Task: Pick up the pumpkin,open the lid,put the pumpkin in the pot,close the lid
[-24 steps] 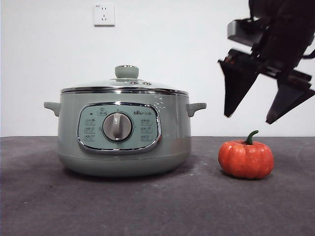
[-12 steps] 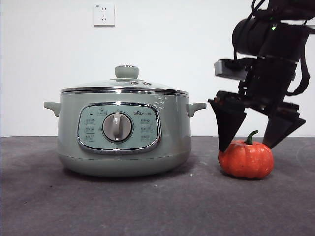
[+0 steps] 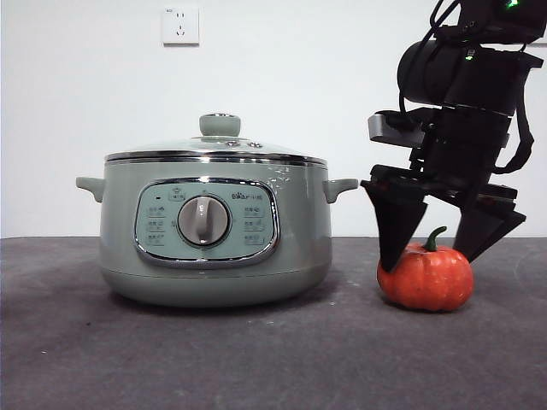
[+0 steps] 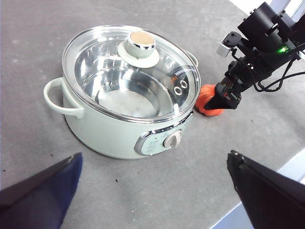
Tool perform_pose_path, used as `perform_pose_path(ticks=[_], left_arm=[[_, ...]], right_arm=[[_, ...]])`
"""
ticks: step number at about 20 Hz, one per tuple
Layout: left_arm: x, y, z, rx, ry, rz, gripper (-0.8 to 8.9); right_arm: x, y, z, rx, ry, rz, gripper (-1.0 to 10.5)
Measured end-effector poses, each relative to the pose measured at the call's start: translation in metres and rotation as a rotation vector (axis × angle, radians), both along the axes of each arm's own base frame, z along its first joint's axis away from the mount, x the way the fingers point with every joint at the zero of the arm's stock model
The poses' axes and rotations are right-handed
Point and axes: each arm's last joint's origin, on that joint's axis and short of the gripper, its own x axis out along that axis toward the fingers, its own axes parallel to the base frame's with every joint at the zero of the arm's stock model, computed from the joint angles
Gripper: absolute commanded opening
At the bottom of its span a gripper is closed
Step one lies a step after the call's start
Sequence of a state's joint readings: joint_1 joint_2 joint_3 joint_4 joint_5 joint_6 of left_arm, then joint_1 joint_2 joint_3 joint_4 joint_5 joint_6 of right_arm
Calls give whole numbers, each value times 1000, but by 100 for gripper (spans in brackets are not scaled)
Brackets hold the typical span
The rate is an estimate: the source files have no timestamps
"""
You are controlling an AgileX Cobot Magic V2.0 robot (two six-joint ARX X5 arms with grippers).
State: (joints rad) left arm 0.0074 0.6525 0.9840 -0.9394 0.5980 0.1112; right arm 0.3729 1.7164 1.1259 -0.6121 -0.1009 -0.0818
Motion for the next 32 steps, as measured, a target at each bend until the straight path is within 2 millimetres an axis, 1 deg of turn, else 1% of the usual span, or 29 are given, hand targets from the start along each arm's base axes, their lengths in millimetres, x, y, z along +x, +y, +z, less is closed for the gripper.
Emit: perform_pose_path(ticks=[1, 6, 8, 10, 12, 13, 16, 18, 20, 22, 27, 30, 32], left_arm=[[0, 0, 0, 0, 0, 0, 757], [2, 0, -1, 0, 9, 0, 757], [8, 0, -1, -5, 21, 1, 755], [17, -2, -1, -16, 15, -5, 754], [28, -5, 2, -19, 2, -18, 754], [34, -6, 5, -13, -4, -20, 754], [59, -16, 19, 18, -28, -21, 754], [79, -27, 27, 37, -63, -33, 754], [98, -38, 32, 47, -94, -51, 754], [120, -54, 32, 64, -97, -69, 754], [172, -93, 15, 111, -86, -94, 754], [197, -113, -4, 129, -56, -116, 754], [209, -122, -20, 146, -24, -123, 754]], right_arm=[[0, 0, 0, 0, 0, 0, -19], [0, 0, 0, 2, 0, -4, -12], [-2, -1, 6, 6, -9, -5, -11], [-9, -3, 24, 26, -60, -6, -12], [-22, -9, 57, 67, -159, -10, -12], [-28, -11, 69, 84, -196, -13, -12], [-50, -20, 105, 134, -313, -17, -12], [-68, -27, 128, 173, -397, -24, -12], [-84, -33, 143, 195, -444, -28, -12], [-98, -38, 152, 200, -453, -30, -11], [-121, -47, 169, 243, -519, -43, -11], [-128, -50, 173, 251, -526, -48, -11], [-129, -50, 172, 249, -521, -49, -11]])
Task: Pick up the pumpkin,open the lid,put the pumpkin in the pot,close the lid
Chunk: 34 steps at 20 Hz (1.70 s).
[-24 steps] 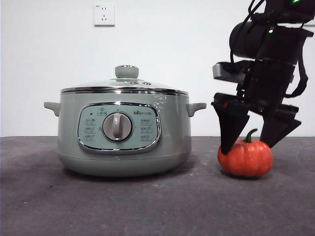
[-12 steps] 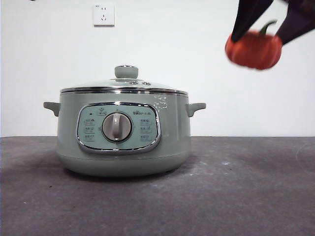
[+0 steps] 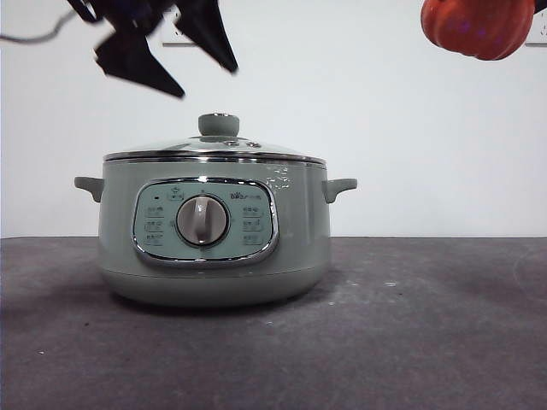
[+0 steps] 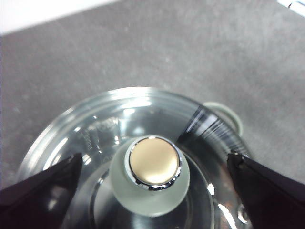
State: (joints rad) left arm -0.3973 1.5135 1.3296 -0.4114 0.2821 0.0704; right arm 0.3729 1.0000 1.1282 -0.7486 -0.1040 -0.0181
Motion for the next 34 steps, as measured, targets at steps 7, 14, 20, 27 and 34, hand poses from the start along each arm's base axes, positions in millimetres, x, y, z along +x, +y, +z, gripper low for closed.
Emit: perform_pose_path(ticks=[7, 14, 20, 27, 34], left_arm=[[18, -13, -30, 45, 59, 9, 753], [17, -15, -32, 58, 67, 12, 551], [16, -18, -32, 58, 66, 2, 249], [16, -18, -31, 62, 61, -2, 46], [16, -18, -31, 59, 54, -1, -8]], right_arm=[[0, 0, 0, -1, 3, 0, -11], [0, 0, 0, 0, 2, 0, -11], [0, 0, 0, 0, 2, 0, -11], [0, 0, 0, 0, 2, 0, -11], [-1, 0, -1, -6, 16, 0, -11]])
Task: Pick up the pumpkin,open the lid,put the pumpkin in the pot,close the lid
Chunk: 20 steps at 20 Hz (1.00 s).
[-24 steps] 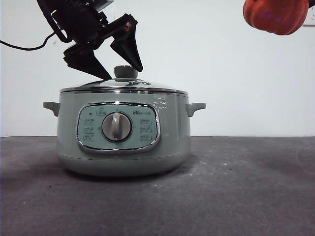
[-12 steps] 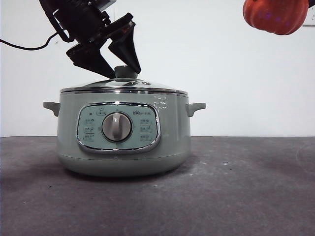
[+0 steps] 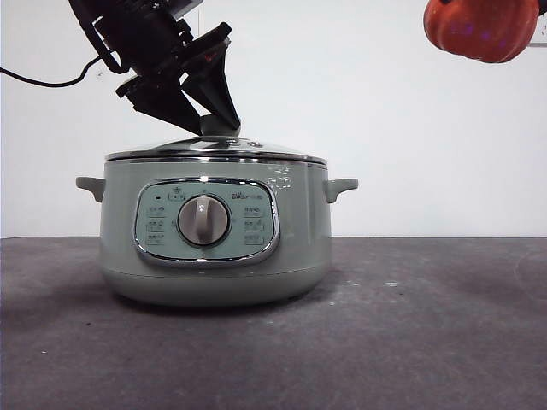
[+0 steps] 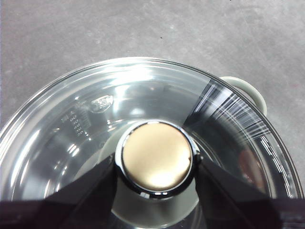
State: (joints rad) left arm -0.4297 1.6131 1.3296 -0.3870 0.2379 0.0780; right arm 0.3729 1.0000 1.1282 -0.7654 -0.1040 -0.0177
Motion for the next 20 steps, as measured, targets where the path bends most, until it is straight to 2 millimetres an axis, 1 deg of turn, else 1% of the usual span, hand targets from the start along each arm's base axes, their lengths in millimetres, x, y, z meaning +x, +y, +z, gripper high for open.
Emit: perform_pose_path(ticks=[7, 8, 10, 13, 16, 18, 20], left_arm=[[-1, 1, 3, 0, -5, 3, -8], [-3, 2, 5, 0, -7, 5, -8], [-11, 7, 18, -10, -37, 11, -8], [-29, 22, 48, -44, -113, 31, -8], [-51, 41, 70, -55, -145, 62, -8], [-71, 53, 86, -53, -171, 92, -8], [-95, 65, 103, -56, -209, 119, -8]], right_arm=[[0, 0, 0, -1, 4, 0, -11], [0, 0, 0, -1, 4, 0, -11], [0, 0, 0, -1, 4, 0, -12], [0, 0, 0, -1, 3, 1, -12], [4, 4, 1, 48, -11, 51, -12], [11, 9, 2, 74, -37, 66, -12], [22, 19, -2, 92, -32, 98, -12]])
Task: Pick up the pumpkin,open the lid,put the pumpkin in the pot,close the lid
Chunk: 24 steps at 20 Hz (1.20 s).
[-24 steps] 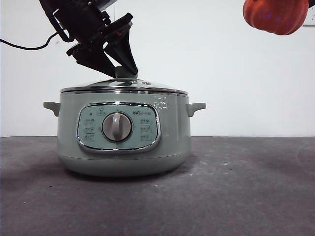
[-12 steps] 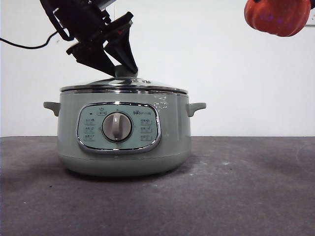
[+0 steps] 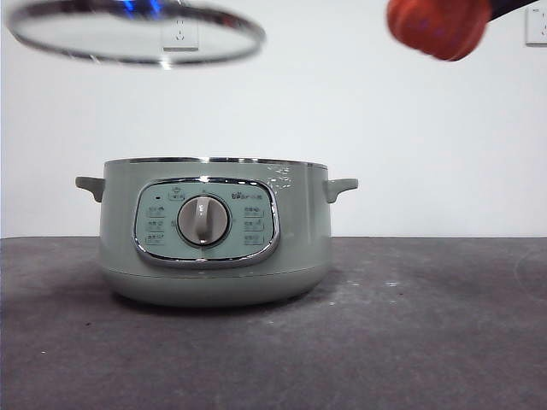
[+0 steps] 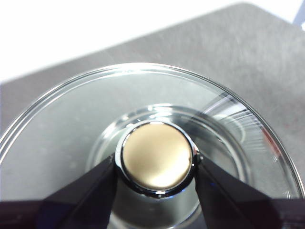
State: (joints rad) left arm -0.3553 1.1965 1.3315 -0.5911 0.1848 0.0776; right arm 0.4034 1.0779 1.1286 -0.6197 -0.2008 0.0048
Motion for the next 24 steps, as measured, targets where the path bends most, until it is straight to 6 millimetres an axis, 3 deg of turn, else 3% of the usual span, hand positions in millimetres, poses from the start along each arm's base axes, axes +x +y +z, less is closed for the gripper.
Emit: perform_pose_path(ticks=[6, 9, 12, 15, 18, 24], left_arm=[[-67, 27, 24, 7, -38, 47, -8], [-92, 37, 29, 6, -52, 57, -8], [-110, 43, 32, 2, -71, 64, -8], [-118, 47, 33, 8, -72, 78, -9], [-119, 47, 30, 18, -45, 78, -8], [-118, 47, 30, 19, -44, 78, -8]], right_arm=[[52, 60, -9, -1, 30, 117, -13], [85, 99, -6, -7, 32, 173, -13], [118, 138, -21, -31, 52, 214, -13], [142, 168, -52, -90, 84, 248, -13], [148, 188, -88, -217, 89, 262, -13], [152, 201, -121, -327, 111, 287, -12]])
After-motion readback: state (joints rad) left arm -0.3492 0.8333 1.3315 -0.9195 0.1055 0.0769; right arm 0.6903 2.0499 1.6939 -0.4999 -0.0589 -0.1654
